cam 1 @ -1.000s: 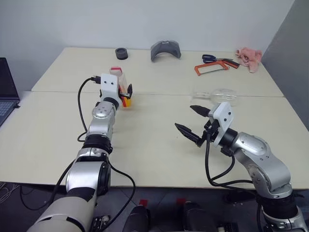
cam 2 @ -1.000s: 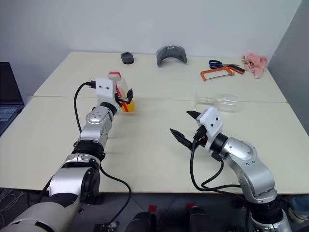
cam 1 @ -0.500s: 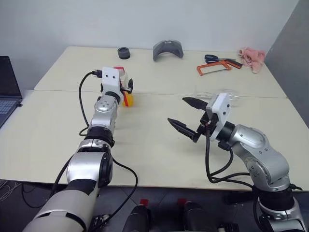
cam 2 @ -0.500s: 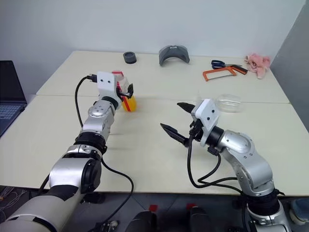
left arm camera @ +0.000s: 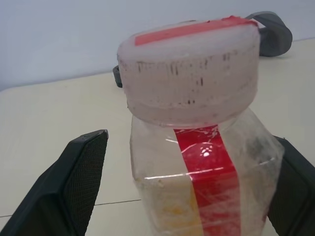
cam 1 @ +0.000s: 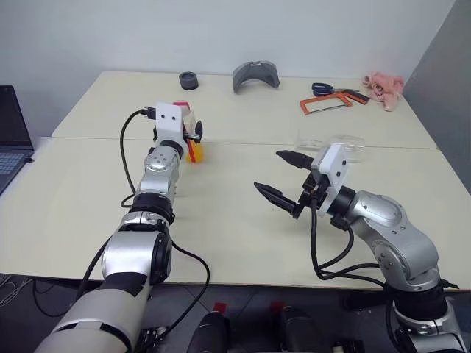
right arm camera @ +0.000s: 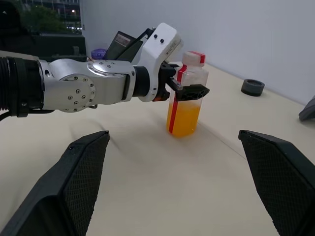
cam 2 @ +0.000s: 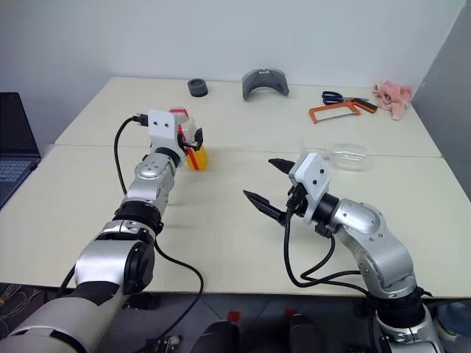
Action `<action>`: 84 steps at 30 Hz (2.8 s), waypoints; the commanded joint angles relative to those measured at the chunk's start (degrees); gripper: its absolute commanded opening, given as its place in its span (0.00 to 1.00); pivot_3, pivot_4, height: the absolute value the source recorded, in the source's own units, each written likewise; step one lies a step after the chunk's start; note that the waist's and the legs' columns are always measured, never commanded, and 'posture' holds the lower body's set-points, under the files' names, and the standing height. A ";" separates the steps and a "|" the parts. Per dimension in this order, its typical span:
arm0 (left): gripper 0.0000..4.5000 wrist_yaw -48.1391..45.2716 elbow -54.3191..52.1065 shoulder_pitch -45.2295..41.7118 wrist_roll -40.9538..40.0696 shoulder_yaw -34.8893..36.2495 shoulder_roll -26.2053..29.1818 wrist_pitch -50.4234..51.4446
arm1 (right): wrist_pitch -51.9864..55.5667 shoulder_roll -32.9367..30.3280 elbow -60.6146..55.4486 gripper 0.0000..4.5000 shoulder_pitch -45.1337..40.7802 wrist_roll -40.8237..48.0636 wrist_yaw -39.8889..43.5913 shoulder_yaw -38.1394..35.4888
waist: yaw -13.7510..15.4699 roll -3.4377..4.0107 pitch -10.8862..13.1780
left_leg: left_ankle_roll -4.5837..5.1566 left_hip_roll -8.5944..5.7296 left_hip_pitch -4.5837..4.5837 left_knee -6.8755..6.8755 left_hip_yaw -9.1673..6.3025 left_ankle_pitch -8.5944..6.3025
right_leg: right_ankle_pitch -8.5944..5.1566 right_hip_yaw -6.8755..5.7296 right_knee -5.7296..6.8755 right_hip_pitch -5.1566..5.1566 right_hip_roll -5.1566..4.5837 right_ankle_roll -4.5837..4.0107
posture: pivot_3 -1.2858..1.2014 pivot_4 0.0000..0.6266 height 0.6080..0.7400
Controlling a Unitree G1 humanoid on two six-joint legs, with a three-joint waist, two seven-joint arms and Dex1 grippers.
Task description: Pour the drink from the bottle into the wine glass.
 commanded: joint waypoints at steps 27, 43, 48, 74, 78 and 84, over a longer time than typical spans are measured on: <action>0.48 -6.11 -3.62 0.41 -3.17 1.14 -1.70 -1.79 | -2.44 -0.53 -2.12 1.00 1.64 -1.25 -0.11 -0.47 | 0.00 0.00 0.00 | -0.02 -0.03 0.00 0.01 0.01 0.02 | 0.00 -0.01 0.03 0.00 -0.04 0.00 | 0.52 0.24 1.00; 0.48 -50.85 -39.99 14.69 -13.19 -12.96 -1.43 13.56 | 8.05 -4.54 -13.15 1.00 4.25 11.42 -2.63 -10.17 | 0.14 -0.01 -0.02 | -0.09 -0.01 -0.02 0.02 -0.02 0.10 | 0.00 -0.02 0.00 0.08 -0.12 0.00 | 0.52 0.24 1.00; 0.48 -62.57 -45.80 15.35 -16.38 -17.56 -0.33 16.67 | 11.47 -3.28 -15.43 1.00 2.27 14.44 -7.40 -10.30 | -0.24 -0.01 -0.01 | 0.08 0.00 0.00 0.01 -0.02 0.02 | -0.01 0.01 0.01 0.07 -0.03 -0.01 | 0.52 0.24 1.00; 0.48 -66.49 -44.54 14.61 -13.34 -20.70 -1.40 12.11 | 10.71 -1.21 -8.83 0.46 0.25 8.43 -8.47 -2.35 | -0.15 0.00 -0.01 | 0.16 0.01 0.02 0.02 -0.04 0.03 | -0.01 0.05 0.05 0.06 -0.03 -0.01 | 0.52 0.24 1.00; 0.48 -67.04 -44.13 14.16 -13.15 -20.94 -1.26 11.75 | 3.88 -8.55 -3.50 0.42 -3.02 7.52 6.59 -0.18 | -0.15 0.00 -0.01 | 0.17 -0.03 0.02 0.03 0.00 0.03 | -0.01 0.04 0.04 0.07 -0.03 -0.01 | 0.52 0.24 1.00; 0.48 -69.09 -43.50 13.75 -13.75 -20.86 -1.19 9.73 | -4.29 -16.86 10.50 0.42 -13.46 4.90 26.98 4.47 | -0.19 0.01 0.00 | 0.20 0.00 0.04 0.02 0.05 0.04 | -0.01 0.00 -0.05 0.10 0.01 -0.01 | 0.52 0.24 1.00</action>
